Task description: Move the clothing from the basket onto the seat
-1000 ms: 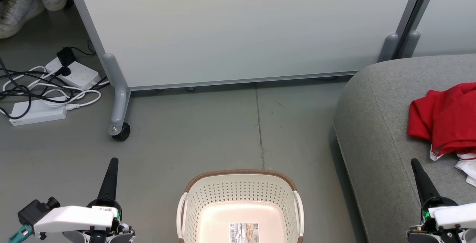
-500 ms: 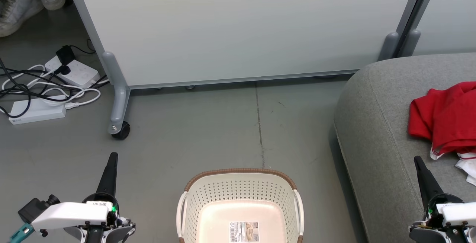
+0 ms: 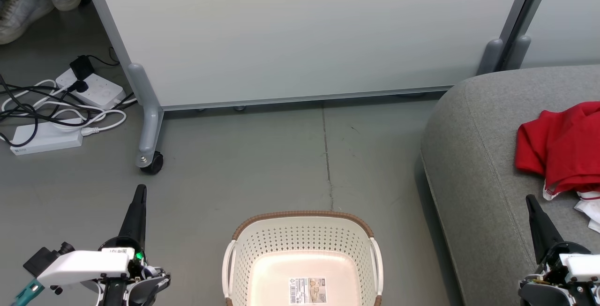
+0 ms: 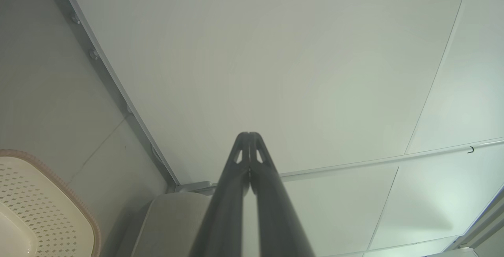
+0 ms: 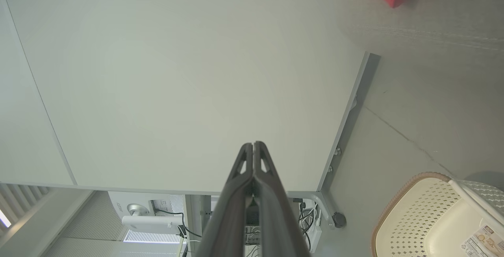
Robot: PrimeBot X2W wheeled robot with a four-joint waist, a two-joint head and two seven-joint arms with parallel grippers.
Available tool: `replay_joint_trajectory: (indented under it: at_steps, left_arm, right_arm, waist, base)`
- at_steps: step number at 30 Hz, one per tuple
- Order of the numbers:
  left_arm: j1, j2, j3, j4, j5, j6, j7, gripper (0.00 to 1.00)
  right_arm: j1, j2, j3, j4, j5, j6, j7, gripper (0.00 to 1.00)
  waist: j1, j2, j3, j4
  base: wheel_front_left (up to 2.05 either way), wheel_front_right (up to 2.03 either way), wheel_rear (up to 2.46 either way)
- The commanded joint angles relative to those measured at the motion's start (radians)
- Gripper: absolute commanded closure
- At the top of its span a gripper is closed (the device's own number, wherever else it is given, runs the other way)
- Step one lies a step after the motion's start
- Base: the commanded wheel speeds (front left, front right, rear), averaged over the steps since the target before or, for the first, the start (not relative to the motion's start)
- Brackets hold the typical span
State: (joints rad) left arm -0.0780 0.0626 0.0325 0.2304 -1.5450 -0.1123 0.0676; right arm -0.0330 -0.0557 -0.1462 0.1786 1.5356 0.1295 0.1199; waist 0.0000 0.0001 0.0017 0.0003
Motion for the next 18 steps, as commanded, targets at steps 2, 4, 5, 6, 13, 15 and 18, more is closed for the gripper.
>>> replay_joint_trajectory:
  at_steps: [2,4,5,6,13,15,18]
  left_arm:
    - [-0.022,0.000,0.010,0.003,-0.023,-0.010,0.009,1.00]
    - [-0.026,-0.002,0.013,0.005,-0.034,-0.012,0.012,1.00]
    - [-0.028,-0.003,0.014,0.006,-0.041,-0.014,0.013,1.00]
    - [-0.030,-0.004,0.016,0.007,-0.047,-0.015,0.014,1.00]
    - [-0.036,-0.011,0.024,0.014,-0.077,-0.023,0.024,1.00]
    - [-0.035,-0.010,0.024,0.013,-0.075,-0.023,0.024,1.00]
    - [-0.035,-0.011,0.024,0.013,-0.075,-0.023,0.024,1.00]
  right_arm:
    - [-0.016,-0.003,-0.006,0.003,0.027,0.002,0.005,1.00]
    - [-0.018,-0.003,-0.009,0.006,0.040,0.002,0.006,1.00]
    - [-0.019,-0.003,-0.010,0.008,0.046,0.002,0.006,1.00]
    - [-0.019,-0.003,-0.011,0.009,0.053,0.002,0.007,1.00]
    - [-0.023,-0.002,-0.017,0.015,0.088,0.002,0.013,1.00]
    - [-0.022,-0.002,-0.017,0.016,0.087,0.002,0.011,1.00]
    - [-0.022,-0.001,-0.018,0.015,0.086,0.002,0.012,1.00]
  waist:
    - [0.0000,-0.0001,0.001,0.000]
    - [0.0000,-0.0001,0.002,0.000]
    - [0.0000,-0.0001,0.002,0.000]
    - [0.0000,-0.0001,0.002,0.000]
    - [0.0000,-0.0001,0.005,0.000]
    - [0.0000,-0.0001,0.005,0.000]
    - [0.0000,-0.0001,0.005,0.000]
  base:
    - [0.00,0.00,0.00]
    - [0.00,0.00,0.00]
    - [0.00,0.00,0.00]
    - [0.00,0.00,0.00]
    - [0.00,0.00,0.00]
    - [0.00,0.00,0.00]
    - [0.00,0.00,0.00]
